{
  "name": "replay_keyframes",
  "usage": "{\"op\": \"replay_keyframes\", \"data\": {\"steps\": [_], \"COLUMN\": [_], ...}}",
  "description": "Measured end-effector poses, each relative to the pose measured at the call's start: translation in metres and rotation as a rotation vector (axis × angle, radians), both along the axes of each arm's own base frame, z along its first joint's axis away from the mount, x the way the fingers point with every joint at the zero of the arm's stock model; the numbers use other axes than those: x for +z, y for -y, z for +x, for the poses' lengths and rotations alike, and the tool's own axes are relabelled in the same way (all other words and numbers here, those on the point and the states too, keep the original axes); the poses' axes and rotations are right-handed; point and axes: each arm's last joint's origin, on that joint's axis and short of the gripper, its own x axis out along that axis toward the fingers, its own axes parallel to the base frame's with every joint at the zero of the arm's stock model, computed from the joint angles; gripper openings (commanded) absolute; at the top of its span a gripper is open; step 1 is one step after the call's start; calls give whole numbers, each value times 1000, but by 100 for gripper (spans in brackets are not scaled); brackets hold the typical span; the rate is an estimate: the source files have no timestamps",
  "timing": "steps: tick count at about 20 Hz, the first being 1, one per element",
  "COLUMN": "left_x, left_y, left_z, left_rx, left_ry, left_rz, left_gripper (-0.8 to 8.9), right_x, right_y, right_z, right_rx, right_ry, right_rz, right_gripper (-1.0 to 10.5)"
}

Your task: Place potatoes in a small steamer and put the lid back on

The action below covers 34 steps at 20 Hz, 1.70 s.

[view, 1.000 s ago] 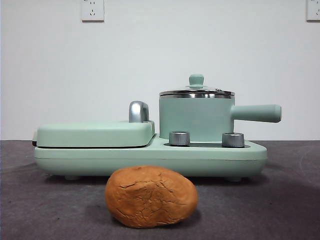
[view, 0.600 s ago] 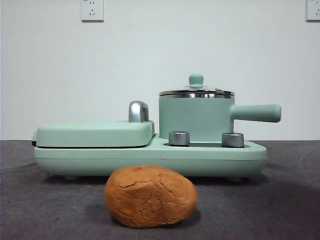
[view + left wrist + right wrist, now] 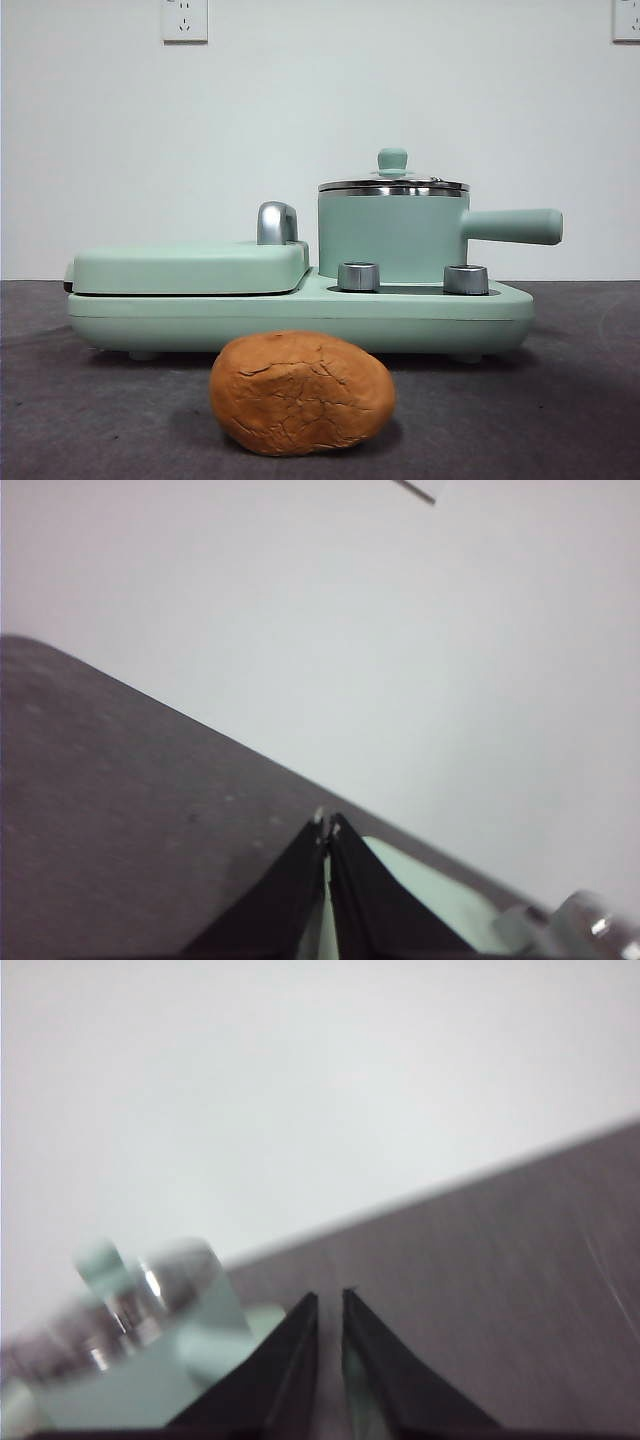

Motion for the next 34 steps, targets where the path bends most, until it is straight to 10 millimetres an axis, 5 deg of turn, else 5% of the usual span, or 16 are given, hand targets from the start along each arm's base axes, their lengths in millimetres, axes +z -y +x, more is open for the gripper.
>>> {"op": "replay_keyframes", "data": {"steps": [6,10,20,27,34], "left_x": [17,48,119,146,143], "left_y": [0,1,11,21,39], "left_z": [-4,-13,-23,-10,4], "left_rx": [-39,-77,-358,-587,-787], "left_ry": [107,127,-93,-202,-263], "left_rz": [-163,-211,-3,221,438], "left_gripper": [8,8,8,7,6], "right_x": [29,61,117,128,122], "right_y": [0,1,-4,-16,-31], "right_z": [-8,-21,-24,-4,1], "right_rx": [23,51,211,447,625], "right_ry": [68,75,-127,-287,-354], "right_rz": [64,85,-1,-183,-417], "right_gripper": [11,11,11,11,12]}}
